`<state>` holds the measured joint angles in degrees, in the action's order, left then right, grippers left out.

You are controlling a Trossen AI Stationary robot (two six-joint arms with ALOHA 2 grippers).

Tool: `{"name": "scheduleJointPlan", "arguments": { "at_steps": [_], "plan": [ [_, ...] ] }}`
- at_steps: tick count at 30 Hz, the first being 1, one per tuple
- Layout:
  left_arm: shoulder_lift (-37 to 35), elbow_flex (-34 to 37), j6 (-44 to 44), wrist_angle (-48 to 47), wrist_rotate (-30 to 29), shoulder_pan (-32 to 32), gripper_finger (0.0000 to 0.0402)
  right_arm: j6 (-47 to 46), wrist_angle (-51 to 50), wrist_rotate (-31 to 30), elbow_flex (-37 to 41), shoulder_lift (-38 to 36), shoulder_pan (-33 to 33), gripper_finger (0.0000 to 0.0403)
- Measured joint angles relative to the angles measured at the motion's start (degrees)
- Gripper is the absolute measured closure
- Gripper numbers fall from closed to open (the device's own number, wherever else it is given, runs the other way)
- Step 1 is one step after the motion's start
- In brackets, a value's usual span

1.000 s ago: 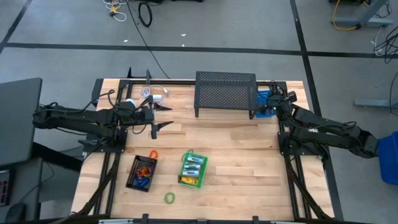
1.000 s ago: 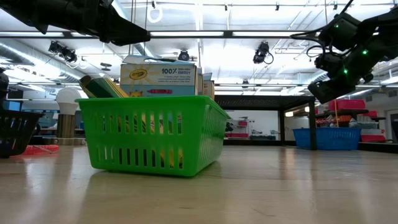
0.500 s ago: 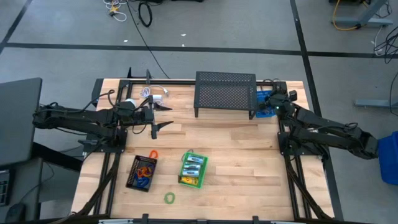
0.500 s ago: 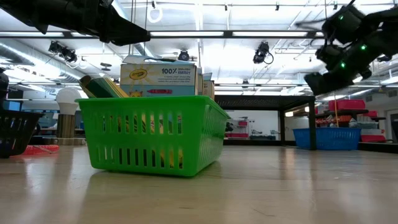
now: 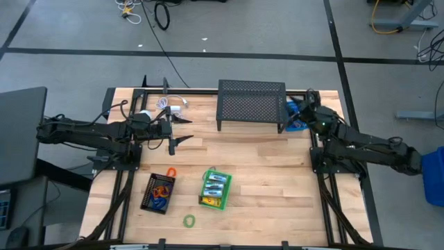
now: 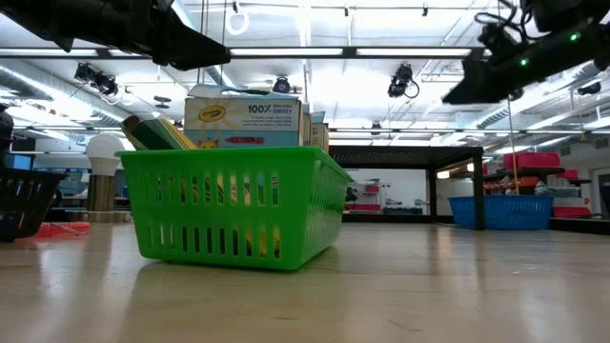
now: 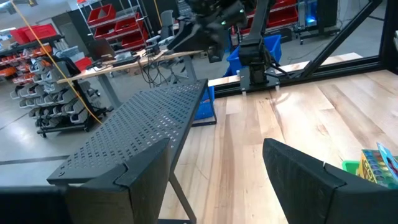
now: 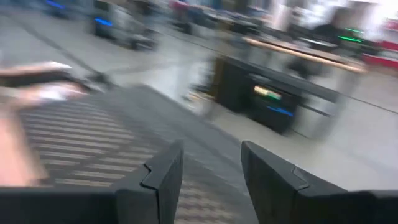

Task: Pick & Place Office Desk Supplies
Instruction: Put the orange spring keychain into the black bin

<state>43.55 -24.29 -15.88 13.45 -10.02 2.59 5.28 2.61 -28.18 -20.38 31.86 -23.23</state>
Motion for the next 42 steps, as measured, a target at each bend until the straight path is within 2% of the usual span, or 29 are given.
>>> {"name": "scheduleJointPlan", "arguments": {
  "at_steps": [9,15,22,27,32,39,42],
  "plan": [
    [0.0,0.0,3.5,-2.2,0.8,-0.2,0.0138,0.2,8.7,18.8,0.0,0.0,9.5,0.0231],
    [0.0,-0.5,7.2,-7.6,-1.3,-4.6,0.0138,0.2,9.7,25.0,0.0,1.6,16.3,0.0231],
    [2.2,-6.9,15.3,-23.6,-8.1,-12.4,0.0138,2.1,10.7,24.5,0.0,4.7,22.6,0.0231],
    [7.1,-12.0,23.5,-35.2,-9.6,-18.0,0.0138,4.4,10.9,18.9,0.0,5.0,26.0,0.0231],
    [12.6,-15.9,31.6,-43.3,-10.5,-22.5,0.0138,5.5,11.0,16.1,0.0,4.9,29.1,0.0231],
    [20.2,-21.3,43.1,-59.6,-10.5,-25.2,0.0138,6.0,11.0,12.1,0.0,4.9,33.2,0.0231],
    [23.0,-21.8,46.2,-61.1,-9.4,-25.1,0.0138,6.3,10.9,9.9,0.0,4.9,34.8,0.0231]
  ]
}}
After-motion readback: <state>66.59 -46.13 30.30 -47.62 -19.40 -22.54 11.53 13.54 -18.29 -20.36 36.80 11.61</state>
